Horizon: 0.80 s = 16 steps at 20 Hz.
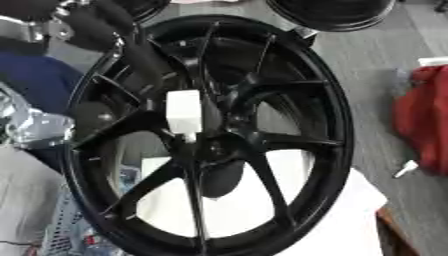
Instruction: Pull the pin out of the wheel hub.
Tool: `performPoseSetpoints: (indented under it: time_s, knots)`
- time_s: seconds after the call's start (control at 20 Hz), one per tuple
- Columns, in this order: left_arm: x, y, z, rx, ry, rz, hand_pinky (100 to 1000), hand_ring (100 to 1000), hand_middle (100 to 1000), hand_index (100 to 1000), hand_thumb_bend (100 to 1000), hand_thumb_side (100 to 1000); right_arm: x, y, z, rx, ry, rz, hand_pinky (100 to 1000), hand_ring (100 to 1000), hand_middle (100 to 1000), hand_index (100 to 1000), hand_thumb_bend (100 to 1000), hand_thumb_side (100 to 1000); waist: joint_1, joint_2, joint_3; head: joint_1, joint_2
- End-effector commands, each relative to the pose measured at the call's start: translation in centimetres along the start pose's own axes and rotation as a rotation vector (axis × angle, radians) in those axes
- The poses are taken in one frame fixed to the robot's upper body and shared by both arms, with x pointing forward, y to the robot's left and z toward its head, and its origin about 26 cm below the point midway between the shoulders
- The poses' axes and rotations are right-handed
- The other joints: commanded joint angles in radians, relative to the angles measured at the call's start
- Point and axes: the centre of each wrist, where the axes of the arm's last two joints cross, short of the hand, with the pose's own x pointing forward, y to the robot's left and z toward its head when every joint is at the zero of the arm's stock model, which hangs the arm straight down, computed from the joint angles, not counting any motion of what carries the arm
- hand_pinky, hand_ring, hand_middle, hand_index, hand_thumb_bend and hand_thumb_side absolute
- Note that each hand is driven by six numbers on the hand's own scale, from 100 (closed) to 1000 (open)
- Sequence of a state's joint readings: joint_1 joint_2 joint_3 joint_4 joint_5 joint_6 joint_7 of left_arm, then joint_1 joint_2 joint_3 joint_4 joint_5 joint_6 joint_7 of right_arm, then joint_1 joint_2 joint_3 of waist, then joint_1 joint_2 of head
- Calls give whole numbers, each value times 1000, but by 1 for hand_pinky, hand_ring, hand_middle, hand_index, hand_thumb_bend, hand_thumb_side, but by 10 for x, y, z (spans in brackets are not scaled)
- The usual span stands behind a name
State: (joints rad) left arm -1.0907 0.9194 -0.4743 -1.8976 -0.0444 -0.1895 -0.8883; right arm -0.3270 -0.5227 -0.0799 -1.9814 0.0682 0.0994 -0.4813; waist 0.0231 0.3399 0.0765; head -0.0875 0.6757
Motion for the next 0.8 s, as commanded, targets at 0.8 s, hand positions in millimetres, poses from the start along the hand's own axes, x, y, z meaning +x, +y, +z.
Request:
performPoseSetpoints:
  time_s: [0.8]
  knots:
    - [3, 11, -28, -35, 174, 123, 950, 859, 779, 931, 585, 832, 5, 0, -1, -14, -15, -34, 790, 709, 652, 845, 100, 536, 13, -8, -6, 16, 21]
